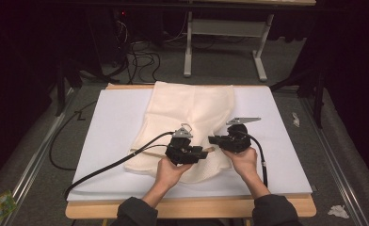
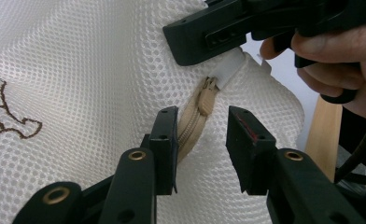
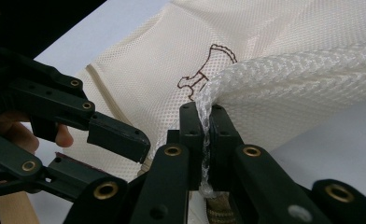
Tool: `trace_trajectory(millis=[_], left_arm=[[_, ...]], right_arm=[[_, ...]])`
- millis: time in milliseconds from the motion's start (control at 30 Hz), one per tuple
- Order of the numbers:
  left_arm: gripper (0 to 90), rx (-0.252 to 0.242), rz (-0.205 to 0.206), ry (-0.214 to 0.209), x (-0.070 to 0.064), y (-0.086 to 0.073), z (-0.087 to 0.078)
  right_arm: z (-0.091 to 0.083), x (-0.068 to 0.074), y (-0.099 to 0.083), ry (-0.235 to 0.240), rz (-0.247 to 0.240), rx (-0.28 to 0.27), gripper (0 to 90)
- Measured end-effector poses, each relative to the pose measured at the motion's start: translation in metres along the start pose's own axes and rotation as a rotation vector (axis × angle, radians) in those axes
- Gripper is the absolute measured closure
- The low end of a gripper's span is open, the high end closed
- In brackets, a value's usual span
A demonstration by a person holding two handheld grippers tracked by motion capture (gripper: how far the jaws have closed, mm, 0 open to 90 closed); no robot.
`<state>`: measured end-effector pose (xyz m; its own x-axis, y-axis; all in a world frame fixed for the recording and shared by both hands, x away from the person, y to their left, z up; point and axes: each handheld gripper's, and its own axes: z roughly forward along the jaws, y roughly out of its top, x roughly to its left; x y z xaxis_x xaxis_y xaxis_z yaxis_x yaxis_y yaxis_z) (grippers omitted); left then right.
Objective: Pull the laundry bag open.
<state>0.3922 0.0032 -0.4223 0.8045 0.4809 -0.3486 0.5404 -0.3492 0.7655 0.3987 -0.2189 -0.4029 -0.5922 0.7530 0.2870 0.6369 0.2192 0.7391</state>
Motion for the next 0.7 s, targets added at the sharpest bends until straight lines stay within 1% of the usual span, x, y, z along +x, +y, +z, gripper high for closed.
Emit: trace_trajectory(millis=[100, 200, 233, 300, 333, 367, 433, 500, 700], left_arm=[[64.4, -0.005, -0.005, -0.010, -0.001, 0.000, 0.000], [64.1, 0.005, -0.009, -0.005, 0.000, 0.000, 0.002], [62.8, 0.018, -0.006, 0.000, -0.001, 0.001, 0.004], [56.0, 0.045, 0.008, 0.031, -0.003, 0.002, 0.009], [54.9, 0.052, 0.018, 0.042, -0.004, 0.002, 0.011], [55.5, 0.050, 0.024, 0.043, -0.004, 0.002, 0.013], [57.4, 0.043, 0.011, 0.037, -0.003, 0.002, 0.014], [59.1, 0.036, 0.007, 0.033, -0.003, 0.002, 0.016], [63.9, 0.008, 0.018, 0.042, -0.006, 0.002, 0.014]], right_arm=[[0.000, 0.001, 0.000, -0.002, 0.000, 0.001, 88.1], [0.000, 0.001, 0.001, -0.002, -0.005, 0.001, 88.1], [0.001, 0.001, 0.001, -0.002, -0.005, 0.002, 88.1], [0.001, 0.002, 0.001, -0.005, -0.008, 0.004, 88.1], [0.001, 0.002, 0.001, -0.003, -0.011, 0.005, 88.1], [0.001, 0.003, 0.001, -0.002, -0.011, 0.005, 88.1], [0.000, 0.004, 0.002, -0.004, -0.014, 0.004, 88.1], [-0.001, 0.003, 0.001, -0.005, -0.013, 0.007, 88.1], [0.000, 0.002, 0.000, -0.008, -0.012, 0.007, 88.1]])
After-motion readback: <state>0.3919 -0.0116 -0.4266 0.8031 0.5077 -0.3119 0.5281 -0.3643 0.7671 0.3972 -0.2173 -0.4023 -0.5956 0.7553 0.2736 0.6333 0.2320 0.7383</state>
